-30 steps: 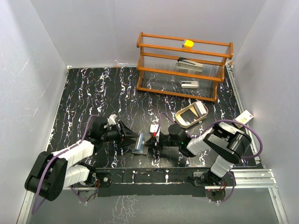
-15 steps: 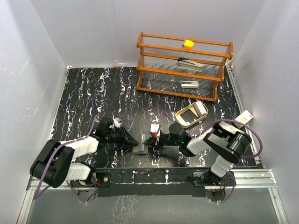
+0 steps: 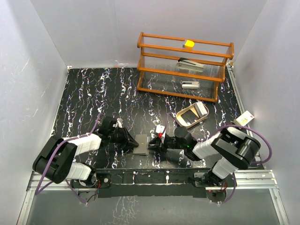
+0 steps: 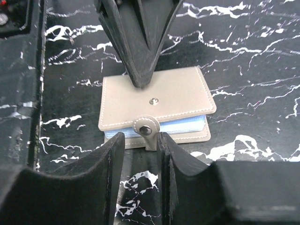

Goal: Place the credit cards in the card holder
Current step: Close the card holder at the center of the board.

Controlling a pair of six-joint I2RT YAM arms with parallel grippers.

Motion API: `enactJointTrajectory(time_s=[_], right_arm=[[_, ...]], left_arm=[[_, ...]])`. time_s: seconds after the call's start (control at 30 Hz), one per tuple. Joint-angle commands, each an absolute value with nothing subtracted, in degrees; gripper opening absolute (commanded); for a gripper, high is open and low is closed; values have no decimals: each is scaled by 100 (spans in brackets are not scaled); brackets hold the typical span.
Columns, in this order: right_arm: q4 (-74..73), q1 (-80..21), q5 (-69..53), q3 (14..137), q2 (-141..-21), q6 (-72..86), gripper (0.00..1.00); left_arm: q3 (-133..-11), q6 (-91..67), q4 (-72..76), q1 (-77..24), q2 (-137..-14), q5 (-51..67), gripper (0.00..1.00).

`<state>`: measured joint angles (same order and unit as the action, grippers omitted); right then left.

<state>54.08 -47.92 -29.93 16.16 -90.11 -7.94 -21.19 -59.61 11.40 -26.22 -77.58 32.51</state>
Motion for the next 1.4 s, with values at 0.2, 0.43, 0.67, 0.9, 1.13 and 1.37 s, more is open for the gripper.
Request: enactJointTrajectory(time_s=[0.2, 0.43, 0.67, 0.9, 1.13, 1.37], right_arm=[[4961, -4799, -2314, 1560, -8007, 776, 33], [3903, -4799, -1164, 1733, -7454, 2674, 31], [3511, -4799, -697, 1573, -7028, 4286, 36], [3396, -4816, -892, 1797, -7550, 4848, 27], [3645, -4858, -1031, 1915, -7895, 4995, 32], [3729, -4941, -1027, 2259, -8156, 5019, 30]], left_arm=[[-2332, -5610, 325, -2745, -7813, 2545, 17], [-2656, -5557, 238, -2794, -7772, 2760, 23], [-3149, -5394, 142, -2794, -7691, 2989, 23], [-3004, -5362, 596, -2806, -8314, 3207, 20], [-2899, -5253, 632, -2839, -8620, 3117, 20], [-2899, -5203, 474, -2833, -8576, 2971, 20]])
